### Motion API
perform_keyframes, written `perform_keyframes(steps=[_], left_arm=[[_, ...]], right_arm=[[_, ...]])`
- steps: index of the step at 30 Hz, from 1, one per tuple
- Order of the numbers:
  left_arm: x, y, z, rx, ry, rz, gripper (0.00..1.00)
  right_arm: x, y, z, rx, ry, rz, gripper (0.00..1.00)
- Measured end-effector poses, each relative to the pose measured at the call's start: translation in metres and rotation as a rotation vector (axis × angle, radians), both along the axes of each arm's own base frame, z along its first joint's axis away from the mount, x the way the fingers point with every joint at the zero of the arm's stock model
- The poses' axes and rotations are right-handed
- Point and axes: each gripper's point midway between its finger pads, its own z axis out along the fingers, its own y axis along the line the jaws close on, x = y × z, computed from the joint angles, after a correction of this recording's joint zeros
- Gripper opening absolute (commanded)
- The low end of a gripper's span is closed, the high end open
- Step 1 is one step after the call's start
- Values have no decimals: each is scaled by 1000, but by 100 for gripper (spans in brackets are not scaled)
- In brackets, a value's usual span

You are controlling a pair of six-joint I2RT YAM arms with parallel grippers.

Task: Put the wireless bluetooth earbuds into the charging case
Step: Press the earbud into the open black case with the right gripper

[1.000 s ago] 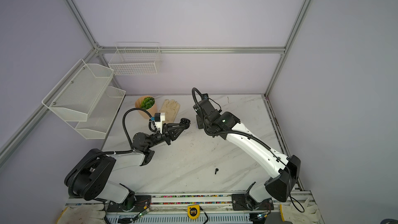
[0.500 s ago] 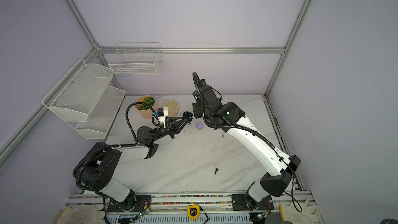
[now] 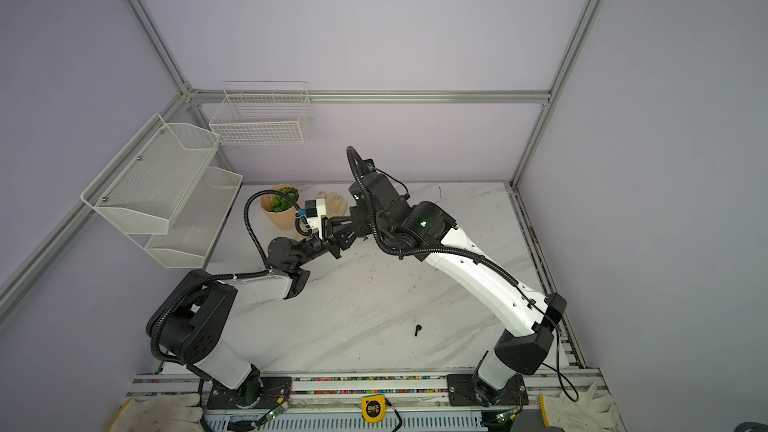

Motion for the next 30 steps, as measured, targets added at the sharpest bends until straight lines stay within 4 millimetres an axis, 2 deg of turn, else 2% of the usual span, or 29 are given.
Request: perform_keyframes(steps=[24,30], left_arm=[[-3,-2,2,-7,-2,-2,0],[-4,-2,5,-10,-7,-2,0]], right_arm=[[5,0,9,24,-39,-41,16],[7,0,4,17,-42,-50,15]])
